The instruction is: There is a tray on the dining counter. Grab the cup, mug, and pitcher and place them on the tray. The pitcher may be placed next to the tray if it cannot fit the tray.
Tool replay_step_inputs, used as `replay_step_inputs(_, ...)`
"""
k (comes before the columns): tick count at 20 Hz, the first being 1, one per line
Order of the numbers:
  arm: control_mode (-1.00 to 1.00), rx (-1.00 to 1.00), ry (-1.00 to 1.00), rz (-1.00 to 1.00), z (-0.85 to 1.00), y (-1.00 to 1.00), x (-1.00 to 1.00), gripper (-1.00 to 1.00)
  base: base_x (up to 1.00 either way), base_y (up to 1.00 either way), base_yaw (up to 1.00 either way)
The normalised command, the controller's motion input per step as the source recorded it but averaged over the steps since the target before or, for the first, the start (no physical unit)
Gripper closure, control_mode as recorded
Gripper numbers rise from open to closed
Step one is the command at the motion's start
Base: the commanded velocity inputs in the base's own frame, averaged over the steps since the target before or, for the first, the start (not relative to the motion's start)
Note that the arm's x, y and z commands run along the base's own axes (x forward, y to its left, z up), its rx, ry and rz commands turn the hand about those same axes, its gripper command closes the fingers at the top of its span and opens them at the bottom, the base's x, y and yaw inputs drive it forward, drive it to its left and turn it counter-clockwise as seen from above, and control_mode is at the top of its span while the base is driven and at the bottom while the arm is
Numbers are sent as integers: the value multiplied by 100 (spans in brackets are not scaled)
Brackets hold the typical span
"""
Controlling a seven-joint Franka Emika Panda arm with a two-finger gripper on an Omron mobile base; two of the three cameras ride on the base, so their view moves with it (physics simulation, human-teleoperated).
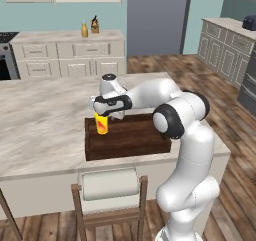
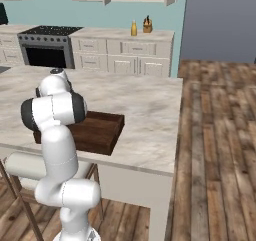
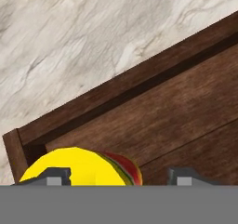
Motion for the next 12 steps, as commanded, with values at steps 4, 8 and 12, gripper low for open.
replay_step_inputs(4, -100, 0, 0, 0, 0, 0, 0, -100, 0, 0, 0)
replay_step_inputs(8, -100, 0, -1, 0, 20, 0, 0, -100, 0, 0, 0)
replay_step_inputs(12, -100, 0, -3, 0, 56, -17, -14, -100, 0, 0, 0)
